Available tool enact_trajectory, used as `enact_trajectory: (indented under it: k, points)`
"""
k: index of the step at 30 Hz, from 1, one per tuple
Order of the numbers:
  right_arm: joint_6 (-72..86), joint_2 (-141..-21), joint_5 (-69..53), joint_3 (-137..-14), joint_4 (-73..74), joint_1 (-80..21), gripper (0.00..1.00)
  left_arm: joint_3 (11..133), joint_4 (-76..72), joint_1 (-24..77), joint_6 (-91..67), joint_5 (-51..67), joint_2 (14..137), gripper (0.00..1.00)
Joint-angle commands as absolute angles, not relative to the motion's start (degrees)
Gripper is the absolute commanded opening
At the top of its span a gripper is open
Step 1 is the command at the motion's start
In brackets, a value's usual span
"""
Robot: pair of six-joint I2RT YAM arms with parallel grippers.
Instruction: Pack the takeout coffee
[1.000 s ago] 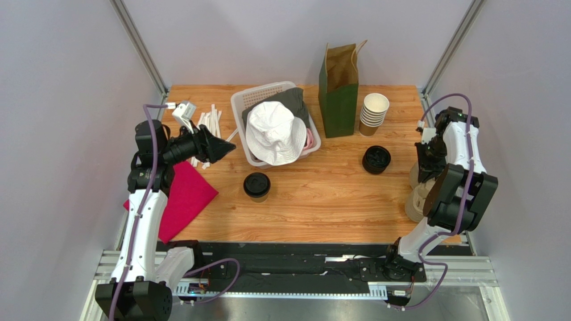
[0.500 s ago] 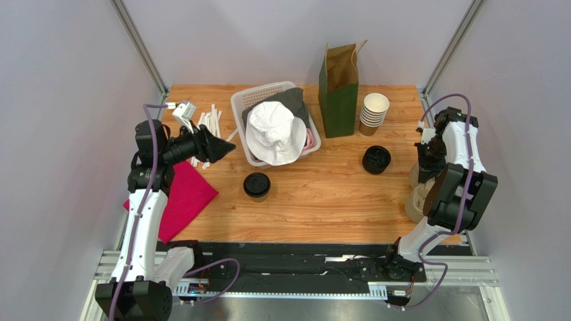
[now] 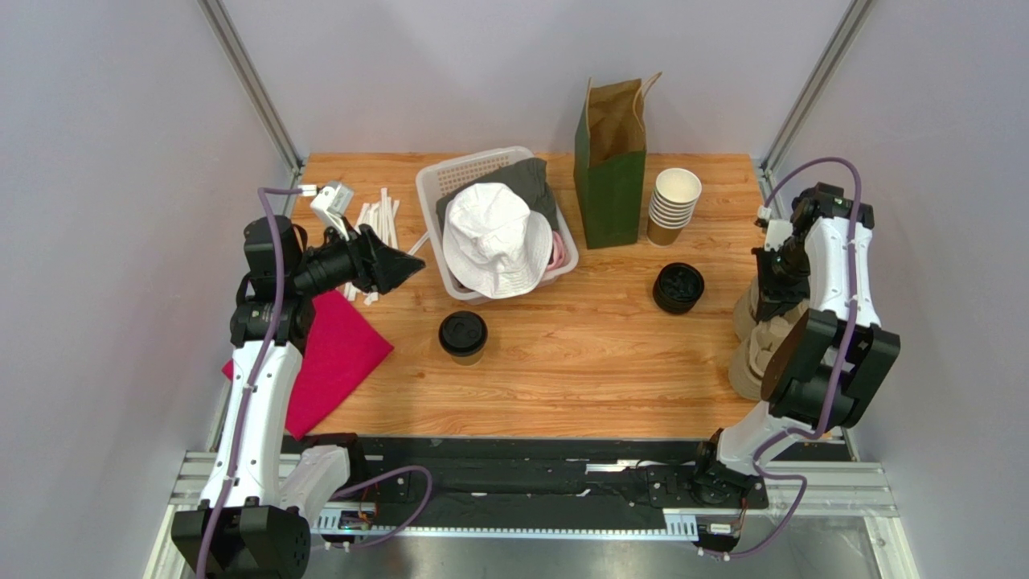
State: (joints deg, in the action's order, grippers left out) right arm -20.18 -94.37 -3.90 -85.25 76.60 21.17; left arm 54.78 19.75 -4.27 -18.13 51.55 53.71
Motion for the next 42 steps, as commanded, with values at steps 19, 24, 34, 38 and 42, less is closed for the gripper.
enact_trajectory:
  k: [19, 24, 34, 38, 42]
  points:
    - [-24.3, -85.5, -13.2, -98.0, 85.3, 17.4, 0.00, 55.8, 17.3, -4.7, -19.1, 52.5, 54.8, 0.69]
    - [-26.0, -84.1, -14.8, -96.4, 85.8, 5.5, 0.00, 57.4, 19.5, -4.7, -18.1, 50.9, 54.9, 0.69]
    - [-30.0, -86.1, -19.8, -97.7, 87.5, -26.0, 0.00, 62.7, 25.0, -8.3, -20.2, 49.6, 57.1, 0.69]
    - [-28.8, -87.9, -23.7, -96.5, 86.2, -40.6, 0.00, 66.4, 27.9, -10.7, -18.4, 48.7, 58.5, 0.69]
    - [-27.0, -89.9, -25.9, -94.3, 82.9, -51.5, 0.00, 69.3, 31.1, -13.6, -17.8, 48.5, 59.9, 0.69]
